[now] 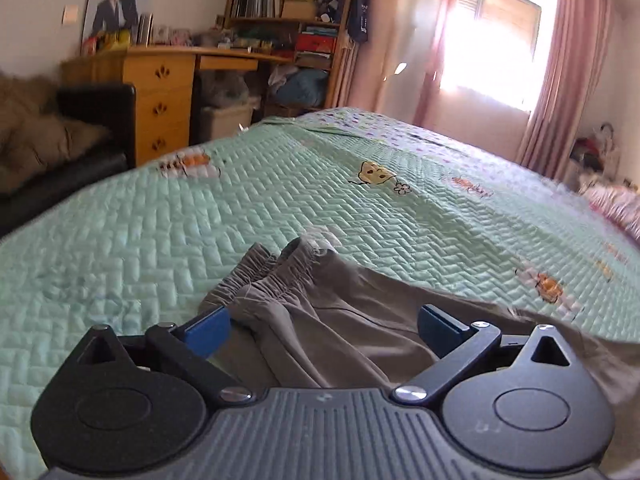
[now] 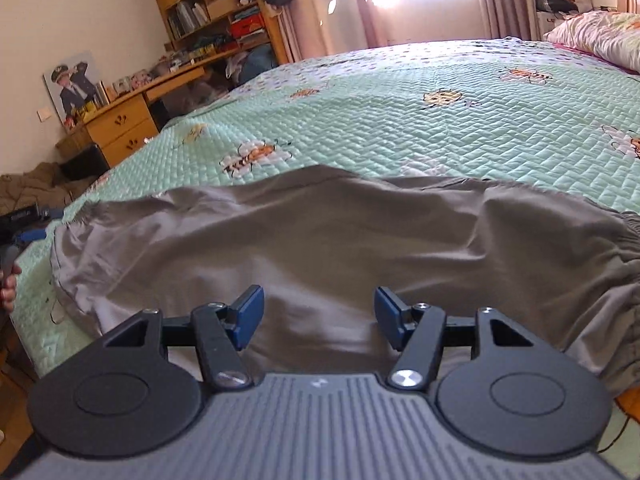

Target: Fold clothes

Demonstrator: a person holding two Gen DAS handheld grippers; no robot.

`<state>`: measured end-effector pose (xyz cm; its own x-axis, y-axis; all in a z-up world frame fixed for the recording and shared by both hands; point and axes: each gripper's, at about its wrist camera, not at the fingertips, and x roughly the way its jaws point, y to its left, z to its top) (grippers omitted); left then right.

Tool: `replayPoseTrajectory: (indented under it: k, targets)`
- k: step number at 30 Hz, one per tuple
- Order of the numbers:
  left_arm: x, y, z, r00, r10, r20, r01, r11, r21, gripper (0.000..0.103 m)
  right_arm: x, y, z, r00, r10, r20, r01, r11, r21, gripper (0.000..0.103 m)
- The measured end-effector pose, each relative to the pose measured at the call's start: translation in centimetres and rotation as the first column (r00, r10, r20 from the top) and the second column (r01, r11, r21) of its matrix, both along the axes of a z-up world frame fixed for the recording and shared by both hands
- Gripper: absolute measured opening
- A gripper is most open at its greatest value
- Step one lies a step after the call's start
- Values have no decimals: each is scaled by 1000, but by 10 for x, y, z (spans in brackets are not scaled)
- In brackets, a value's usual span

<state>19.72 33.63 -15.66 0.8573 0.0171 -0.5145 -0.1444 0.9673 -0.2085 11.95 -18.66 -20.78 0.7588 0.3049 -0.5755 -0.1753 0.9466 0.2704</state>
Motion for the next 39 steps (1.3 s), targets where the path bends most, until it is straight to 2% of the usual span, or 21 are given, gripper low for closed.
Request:
replayPoseTrajectory:
  k: [3,6,10,15,24,27,29,32,35,38,39]
  targets:
    - [5,11,-8,1000,-10,6,11,998,-66,101,1,6,-2,1000,15,-5,-15,999,-29,63]
    - [10,16,-13,1000,-17,-7,16,996,-92,102,2,14,-3,1000,31,-6,-31,998,-57,65]
    - [15,19,-22,997,-40,-64,33,994,-101,102,2,22,-3,999,50,-2,-50,995,-85,68]
    - [20,21,-32,990,-84,-115,65,984,-164,102,0,27,-6,998,66,-3,-66,992,-104,69]
    - [25,21,-16,993,-83,-80,70,986,-150,102,-2,23,-7,999,48,-7,-49,995,-92,69]
    - [25,15,-14,990,-125,-65,114,983,-143,102,-1,24,-8,999,47,-7,-48,994,-97,70]
    - [29,11,-17,987,-143,-77,133,983,-123,102,-1,25,-9,999,52,-5,-52,993,-106,71]
    - [42,10,-25,984,-107,-145,98,993,-72,102,-2,28,-9,998,60,-2,-60,990,-126,71]
    - [52,17,-30,983,-103,-154,87,991,-106,102,-1,26,-9,998,56,-3,-56,991,-118,71]
    - [64,23,-27,985,-87,-147,71,992,-108,93,0,26,-9,998,56,-2,-56,991,-119,71]
    - [67,24,-24,986,-80,-149,66,993,-97,82,-1,27,-9,998,58,-2,-57,991,-124,71]
